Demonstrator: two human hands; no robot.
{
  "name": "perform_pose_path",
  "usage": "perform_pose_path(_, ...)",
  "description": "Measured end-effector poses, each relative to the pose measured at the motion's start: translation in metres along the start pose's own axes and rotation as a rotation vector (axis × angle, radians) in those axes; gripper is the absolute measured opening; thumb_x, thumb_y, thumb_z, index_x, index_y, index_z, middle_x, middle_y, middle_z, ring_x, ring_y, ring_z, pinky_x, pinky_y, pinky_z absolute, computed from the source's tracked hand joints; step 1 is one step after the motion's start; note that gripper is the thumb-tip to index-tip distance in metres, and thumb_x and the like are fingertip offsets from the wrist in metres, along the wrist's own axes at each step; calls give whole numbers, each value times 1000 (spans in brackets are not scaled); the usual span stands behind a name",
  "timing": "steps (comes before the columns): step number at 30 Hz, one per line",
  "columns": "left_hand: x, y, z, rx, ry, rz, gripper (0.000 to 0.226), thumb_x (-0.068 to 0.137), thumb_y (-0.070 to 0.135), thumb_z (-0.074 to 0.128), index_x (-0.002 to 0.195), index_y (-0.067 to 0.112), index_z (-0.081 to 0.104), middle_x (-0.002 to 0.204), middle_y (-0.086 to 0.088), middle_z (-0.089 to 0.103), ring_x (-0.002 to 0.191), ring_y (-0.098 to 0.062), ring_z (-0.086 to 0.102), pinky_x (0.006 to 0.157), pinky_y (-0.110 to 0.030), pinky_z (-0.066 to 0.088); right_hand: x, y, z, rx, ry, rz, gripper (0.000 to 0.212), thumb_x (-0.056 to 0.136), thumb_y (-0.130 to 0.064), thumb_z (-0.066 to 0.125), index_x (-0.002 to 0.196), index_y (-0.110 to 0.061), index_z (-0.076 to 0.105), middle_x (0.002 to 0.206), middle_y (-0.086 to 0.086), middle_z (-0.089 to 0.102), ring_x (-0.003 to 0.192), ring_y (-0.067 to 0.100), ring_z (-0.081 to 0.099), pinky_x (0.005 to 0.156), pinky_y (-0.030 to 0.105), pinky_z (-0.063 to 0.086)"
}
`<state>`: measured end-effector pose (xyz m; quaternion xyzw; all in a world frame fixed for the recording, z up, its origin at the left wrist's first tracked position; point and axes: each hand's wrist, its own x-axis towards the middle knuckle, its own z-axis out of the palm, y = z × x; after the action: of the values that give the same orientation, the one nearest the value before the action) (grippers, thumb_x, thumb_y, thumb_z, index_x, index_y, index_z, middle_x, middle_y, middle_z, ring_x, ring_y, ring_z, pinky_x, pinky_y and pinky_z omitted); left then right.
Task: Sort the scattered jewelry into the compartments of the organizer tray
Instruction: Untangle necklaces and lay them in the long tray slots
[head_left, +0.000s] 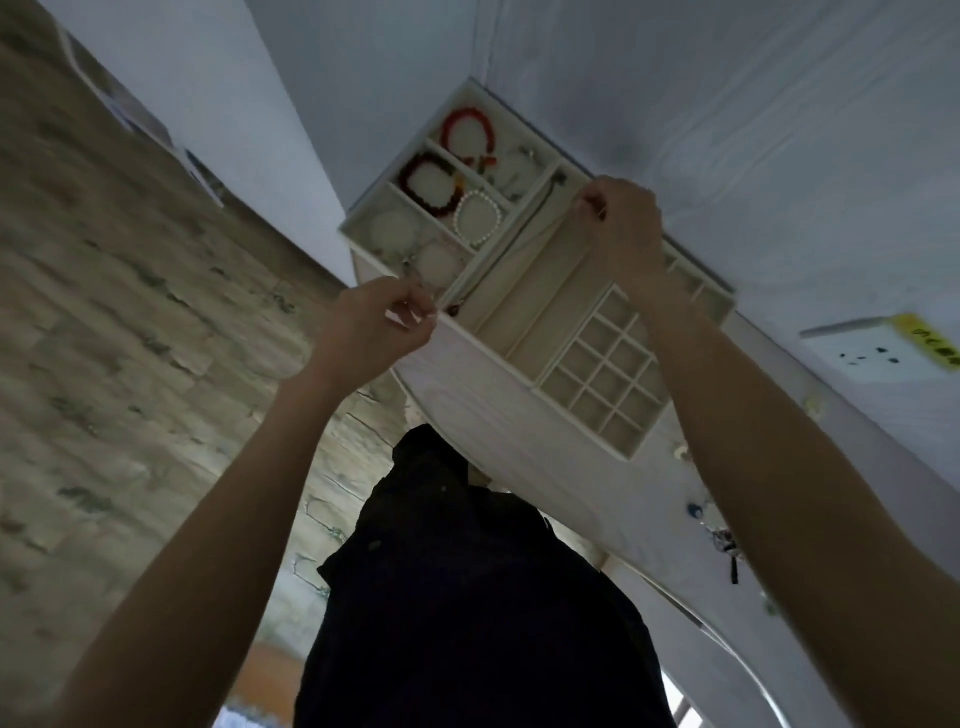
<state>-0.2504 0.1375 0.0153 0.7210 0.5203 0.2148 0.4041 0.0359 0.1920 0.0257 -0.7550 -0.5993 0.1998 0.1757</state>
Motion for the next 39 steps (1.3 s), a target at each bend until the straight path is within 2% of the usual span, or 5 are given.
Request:
perform_pose_path(6,12,5,12,121,44,84,9,81,14,74,86,10,68,74,9,61,62,-11,57,61,-32,54,18,-3,3,-185,12,-88,21,94,-14,50,106,-10,67,103,12,65,87,26,62,77,33,49)
perform_pose_path(12,18,12,28,6,157,-25,13,81,17,75,89,10,67,73,7,64,64,-4,57,62,-7,44,35,-6,-4,-376,85,-147,23,95,-20,47,109,-9,63,107,11,64,96,27,60,73,31,44)
perform_pose_path(16,18,12,37,36,147,-34,8,81,19,74,84,13,72,73,2,69,65,-13,62,66,-29,53,41,-8,1,-473,58,-221,23,95,-17,44,107,-10,62,104,12,64,93,27,59,65,31,37)
perform_pose_path(27,27,19,52,598,53,123,20,89,23,58,79,15,74,67,-6,69,73,-27,61,80,-35,36,52,-3,15,-552,-73,-298,25,86,0,46,99,0,68,97,20,65,91,32,59,71,30,40)
perform_pose_path(39,5,10,50,690,97,188,30,78,19,52,101,21,70,116,-7,59,105,-27,43,77,-40,33,23,16,24,-585,-78,-557,47,88,-27,29,99,-5,70,101,12,67,99,30,53,79,36,24)
